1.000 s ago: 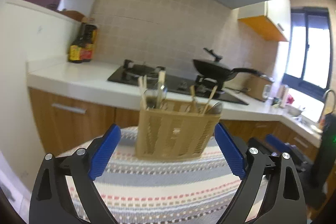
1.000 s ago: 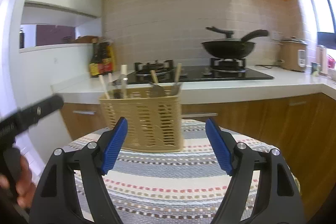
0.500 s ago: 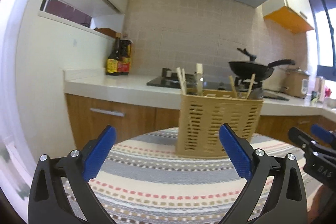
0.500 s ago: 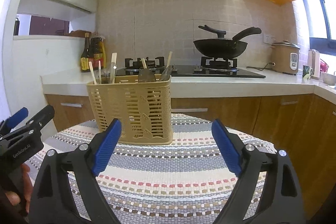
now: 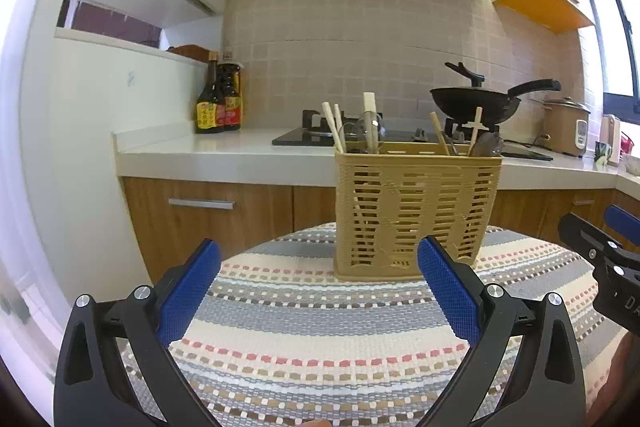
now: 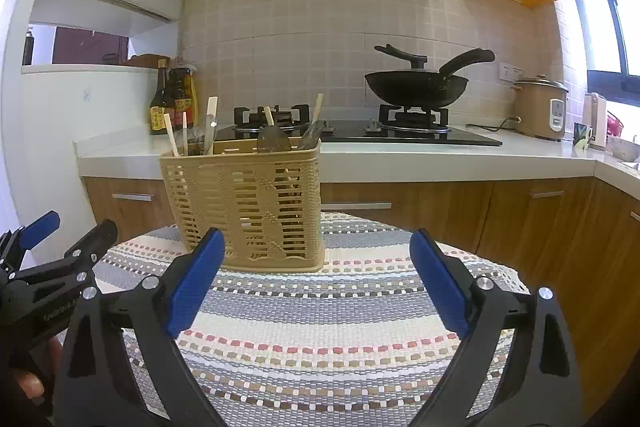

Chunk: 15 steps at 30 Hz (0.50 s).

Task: Organize utensils

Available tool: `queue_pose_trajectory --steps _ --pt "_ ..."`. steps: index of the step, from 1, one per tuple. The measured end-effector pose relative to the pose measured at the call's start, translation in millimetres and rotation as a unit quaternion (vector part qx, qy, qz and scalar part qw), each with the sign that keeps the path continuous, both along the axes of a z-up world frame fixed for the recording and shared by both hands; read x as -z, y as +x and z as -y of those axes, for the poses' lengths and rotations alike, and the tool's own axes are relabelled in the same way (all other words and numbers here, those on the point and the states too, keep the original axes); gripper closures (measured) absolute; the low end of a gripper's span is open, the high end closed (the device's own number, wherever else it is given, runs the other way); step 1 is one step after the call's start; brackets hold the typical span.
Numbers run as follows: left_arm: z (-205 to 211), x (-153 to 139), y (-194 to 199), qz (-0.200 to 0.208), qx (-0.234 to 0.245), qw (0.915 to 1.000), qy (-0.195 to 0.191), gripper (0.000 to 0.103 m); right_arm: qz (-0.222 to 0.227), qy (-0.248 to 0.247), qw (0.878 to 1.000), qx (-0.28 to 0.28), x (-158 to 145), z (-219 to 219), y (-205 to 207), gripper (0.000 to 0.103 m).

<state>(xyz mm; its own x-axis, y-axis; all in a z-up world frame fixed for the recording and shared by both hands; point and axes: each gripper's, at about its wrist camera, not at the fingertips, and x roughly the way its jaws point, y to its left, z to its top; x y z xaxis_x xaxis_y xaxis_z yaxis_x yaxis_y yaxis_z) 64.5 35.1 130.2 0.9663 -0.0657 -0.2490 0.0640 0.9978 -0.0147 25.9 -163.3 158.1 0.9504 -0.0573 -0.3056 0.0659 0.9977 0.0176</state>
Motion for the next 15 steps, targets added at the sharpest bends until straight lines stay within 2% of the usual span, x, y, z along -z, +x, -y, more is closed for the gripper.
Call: queue_pose_trajectory --steps 15 --pt "4.7 2.5 3.0 -0.013 0.012 0.9998 0.004 0.008 -0.008 0.005 1.0 0.005 1.7 2.8 2.7 0.009"
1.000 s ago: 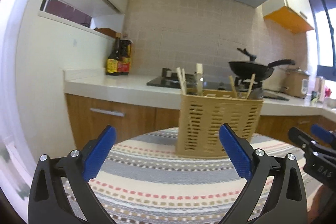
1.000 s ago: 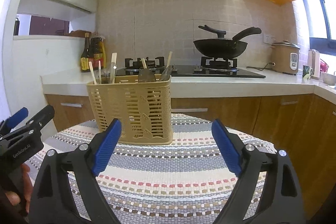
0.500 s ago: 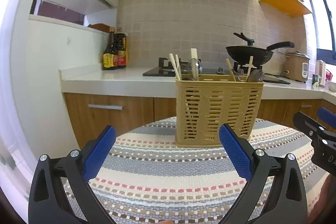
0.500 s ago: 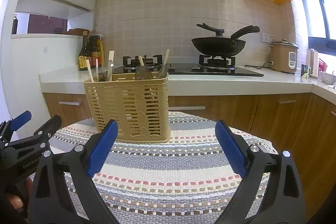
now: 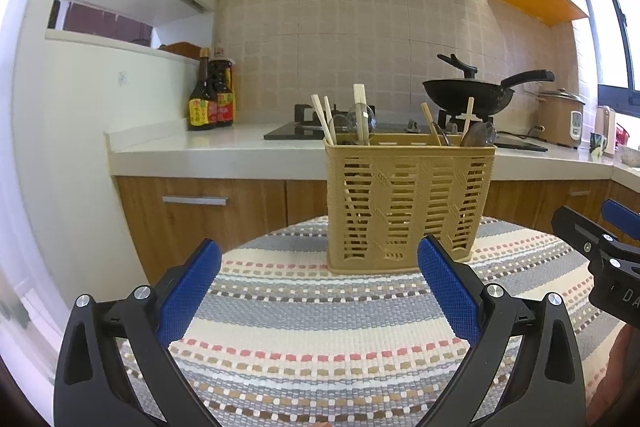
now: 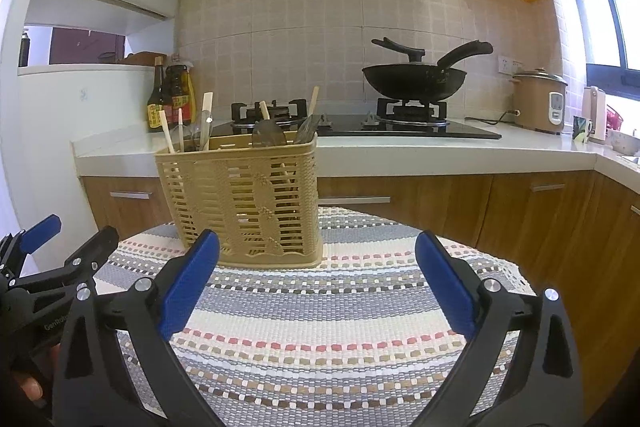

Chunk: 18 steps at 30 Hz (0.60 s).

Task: Organize utensils

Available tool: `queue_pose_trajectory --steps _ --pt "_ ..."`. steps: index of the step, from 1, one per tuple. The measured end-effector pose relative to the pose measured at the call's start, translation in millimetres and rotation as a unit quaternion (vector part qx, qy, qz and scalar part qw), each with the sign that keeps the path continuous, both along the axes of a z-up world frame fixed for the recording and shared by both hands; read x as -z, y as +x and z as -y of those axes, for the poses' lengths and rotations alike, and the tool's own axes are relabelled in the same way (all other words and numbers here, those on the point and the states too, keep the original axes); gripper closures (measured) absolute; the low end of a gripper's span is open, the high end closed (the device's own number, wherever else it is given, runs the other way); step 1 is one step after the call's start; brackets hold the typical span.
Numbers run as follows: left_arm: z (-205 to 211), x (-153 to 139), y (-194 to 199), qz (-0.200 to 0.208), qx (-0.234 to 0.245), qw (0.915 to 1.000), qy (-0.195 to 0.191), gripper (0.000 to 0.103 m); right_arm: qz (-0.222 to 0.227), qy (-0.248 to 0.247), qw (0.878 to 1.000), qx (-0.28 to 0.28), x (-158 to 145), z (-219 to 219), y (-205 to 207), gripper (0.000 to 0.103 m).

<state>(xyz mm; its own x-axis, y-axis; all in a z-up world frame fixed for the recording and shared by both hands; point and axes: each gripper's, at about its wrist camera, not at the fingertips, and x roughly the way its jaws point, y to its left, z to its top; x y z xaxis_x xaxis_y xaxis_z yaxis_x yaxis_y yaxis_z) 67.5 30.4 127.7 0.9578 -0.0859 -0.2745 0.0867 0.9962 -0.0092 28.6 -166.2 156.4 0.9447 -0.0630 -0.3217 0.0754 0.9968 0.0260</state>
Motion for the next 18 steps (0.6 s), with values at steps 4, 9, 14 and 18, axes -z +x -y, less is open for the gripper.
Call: queue_pose_trajectory --steps 4,9,14,18 --pt "-0.2 0.1 1.0 0.0 -0.001 1.0 -0.002 0.008 0.0 0.002 1.0 0.001 -0.1 1.5 0.5 0.009" --pt "1.2 0.4 1.8 -0.002 0.0 1.0 -0.002 0.008 -0.001 0.0 1.0 0.001 0.0 -0.1 0.8 0.009" --pt "2.3 0.9 2.0 -0.004 0.001 1.0 -0.002 0.008 -0.003 -0.003 1.0 0.001 0.7 -1.9 0.1 0.009" --pt "2.0 1.3 2.1 -0.006 0.002 1.0 -0.003 0.008 0.0 -0.003 1.0 0.005 -0.1 -1.2 -0.3 0.009"
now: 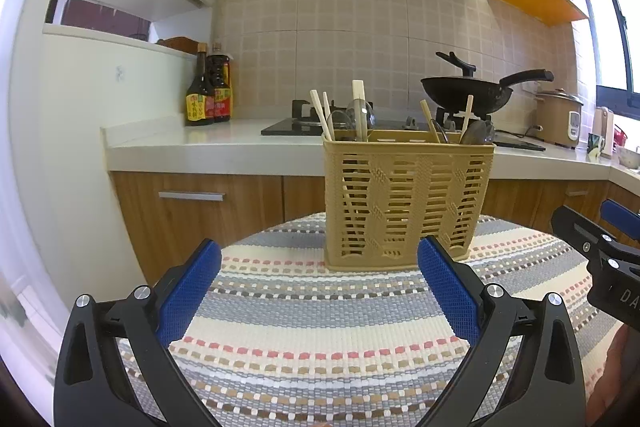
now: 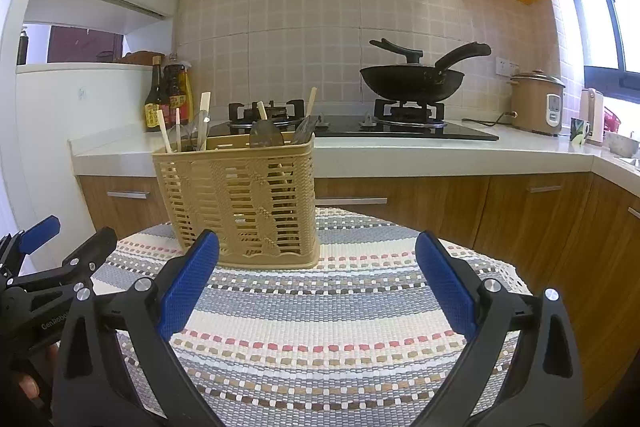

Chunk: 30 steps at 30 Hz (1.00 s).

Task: Organize utensils

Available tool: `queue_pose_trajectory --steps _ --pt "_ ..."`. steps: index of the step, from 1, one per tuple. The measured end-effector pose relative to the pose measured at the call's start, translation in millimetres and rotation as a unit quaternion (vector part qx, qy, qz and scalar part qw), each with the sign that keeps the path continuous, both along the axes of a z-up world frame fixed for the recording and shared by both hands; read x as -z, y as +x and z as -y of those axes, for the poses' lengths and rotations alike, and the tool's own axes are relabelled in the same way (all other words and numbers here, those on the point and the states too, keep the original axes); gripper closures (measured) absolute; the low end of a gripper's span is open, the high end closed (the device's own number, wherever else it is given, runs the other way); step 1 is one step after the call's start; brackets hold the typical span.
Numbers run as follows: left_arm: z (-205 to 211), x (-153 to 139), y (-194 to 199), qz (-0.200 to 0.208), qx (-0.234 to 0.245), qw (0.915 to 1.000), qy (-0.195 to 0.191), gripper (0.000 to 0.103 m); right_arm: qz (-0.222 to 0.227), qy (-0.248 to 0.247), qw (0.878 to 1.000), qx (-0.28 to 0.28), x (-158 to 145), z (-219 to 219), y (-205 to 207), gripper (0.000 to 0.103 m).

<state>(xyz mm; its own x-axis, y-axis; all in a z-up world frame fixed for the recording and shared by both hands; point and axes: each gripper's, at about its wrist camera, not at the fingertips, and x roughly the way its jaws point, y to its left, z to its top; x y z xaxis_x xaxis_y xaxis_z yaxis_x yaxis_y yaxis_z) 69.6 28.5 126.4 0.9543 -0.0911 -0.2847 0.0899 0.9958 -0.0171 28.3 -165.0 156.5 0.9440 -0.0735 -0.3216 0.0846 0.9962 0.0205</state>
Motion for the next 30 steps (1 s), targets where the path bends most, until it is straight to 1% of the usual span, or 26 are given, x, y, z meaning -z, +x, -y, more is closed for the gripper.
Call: queue_pose_trajectory --steps 30 --pt "3.2 1.7 0.2 -0.005 0.003 1.0 0.003 0.008 -0.004 0.001 1.0 0.0 2.0 0.6 2.0 0.008"
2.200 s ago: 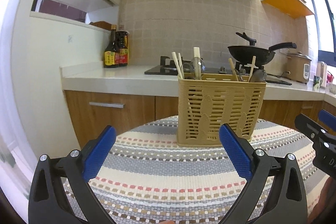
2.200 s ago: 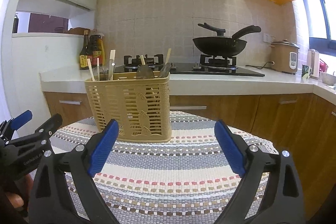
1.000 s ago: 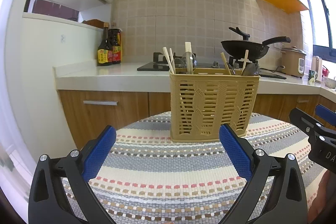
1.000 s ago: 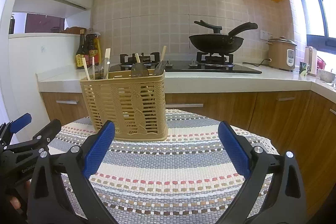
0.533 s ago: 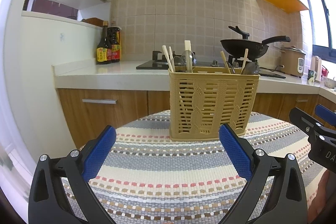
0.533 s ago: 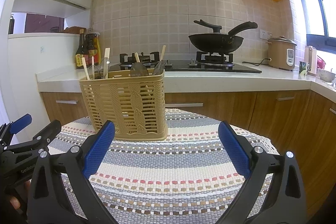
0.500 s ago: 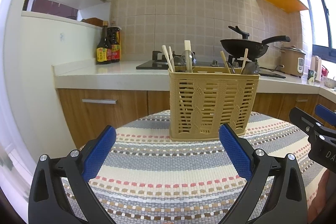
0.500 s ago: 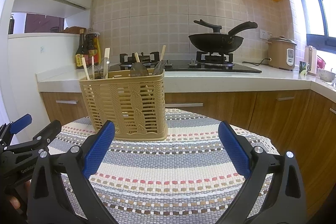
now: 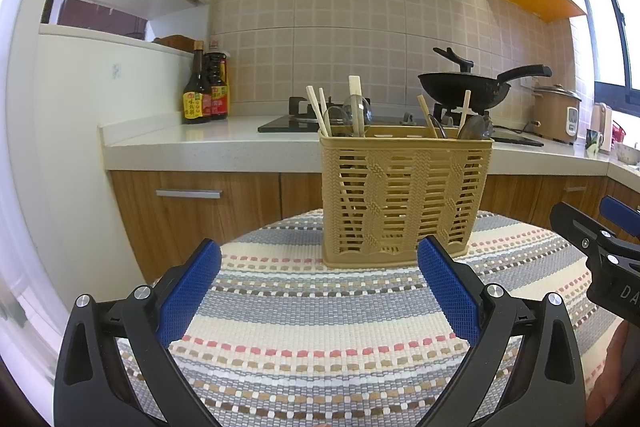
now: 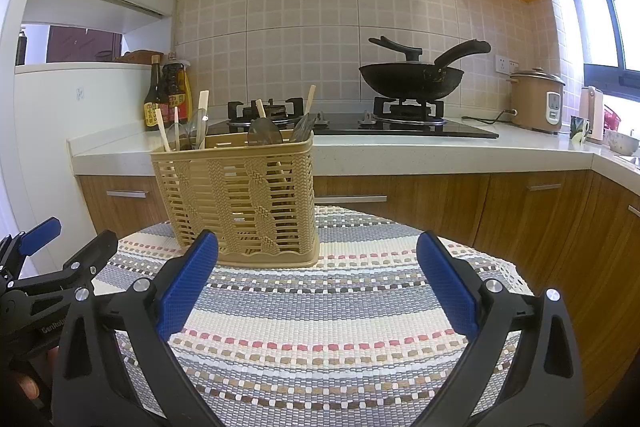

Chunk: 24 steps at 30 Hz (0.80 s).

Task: Organize utensils

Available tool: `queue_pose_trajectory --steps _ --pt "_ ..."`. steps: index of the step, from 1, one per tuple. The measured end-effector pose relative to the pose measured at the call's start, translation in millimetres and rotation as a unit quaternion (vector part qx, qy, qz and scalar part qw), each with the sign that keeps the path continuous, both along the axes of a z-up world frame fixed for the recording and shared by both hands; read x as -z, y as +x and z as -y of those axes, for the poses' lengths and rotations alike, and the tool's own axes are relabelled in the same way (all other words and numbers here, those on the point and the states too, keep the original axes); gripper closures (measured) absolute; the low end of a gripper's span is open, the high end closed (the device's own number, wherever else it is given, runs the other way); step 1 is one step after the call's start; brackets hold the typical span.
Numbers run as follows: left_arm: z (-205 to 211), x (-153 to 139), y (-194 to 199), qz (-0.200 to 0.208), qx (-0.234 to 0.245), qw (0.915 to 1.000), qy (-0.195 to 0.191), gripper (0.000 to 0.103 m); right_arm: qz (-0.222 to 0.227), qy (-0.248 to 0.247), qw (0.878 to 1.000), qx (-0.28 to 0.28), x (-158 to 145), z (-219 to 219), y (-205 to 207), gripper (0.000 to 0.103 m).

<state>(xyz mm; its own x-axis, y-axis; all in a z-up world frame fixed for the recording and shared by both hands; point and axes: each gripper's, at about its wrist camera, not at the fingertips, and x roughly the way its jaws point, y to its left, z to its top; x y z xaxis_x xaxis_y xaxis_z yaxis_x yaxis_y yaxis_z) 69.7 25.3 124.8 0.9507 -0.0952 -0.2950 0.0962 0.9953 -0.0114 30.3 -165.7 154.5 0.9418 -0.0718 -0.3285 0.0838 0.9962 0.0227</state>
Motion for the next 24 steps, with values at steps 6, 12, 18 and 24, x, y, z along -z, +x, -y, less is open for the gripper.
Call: queue_pose_trajectory --steps 6,12,18,24 --pt "1.1 0.3 -0.4 0.0 0.003 1.0 0.003 0.008 0.0 -0.001 1.0 0.0 -0.1 -0.2 -0.2 0.008" --pt "1.9 0.1 -0.7 0.002 0.002 1.0 0.005 0.008 -0.001 0.001 1.0 -0.001 -0.3 0.2 -0.2 0.008" --pt "1.7 -0.1 -1.0 0.002 0.003 1.0 0.004 0.008 -0.002 0.003 1.0 0.0 0.9 1.4 0.2 0.008" --pt "1.7 -0.2 -1.1 0.001 0.003 1.0 0.004 0.008 -0.003 0.003 1.0 -0.001 0.8 1.6 0.0 0.008"
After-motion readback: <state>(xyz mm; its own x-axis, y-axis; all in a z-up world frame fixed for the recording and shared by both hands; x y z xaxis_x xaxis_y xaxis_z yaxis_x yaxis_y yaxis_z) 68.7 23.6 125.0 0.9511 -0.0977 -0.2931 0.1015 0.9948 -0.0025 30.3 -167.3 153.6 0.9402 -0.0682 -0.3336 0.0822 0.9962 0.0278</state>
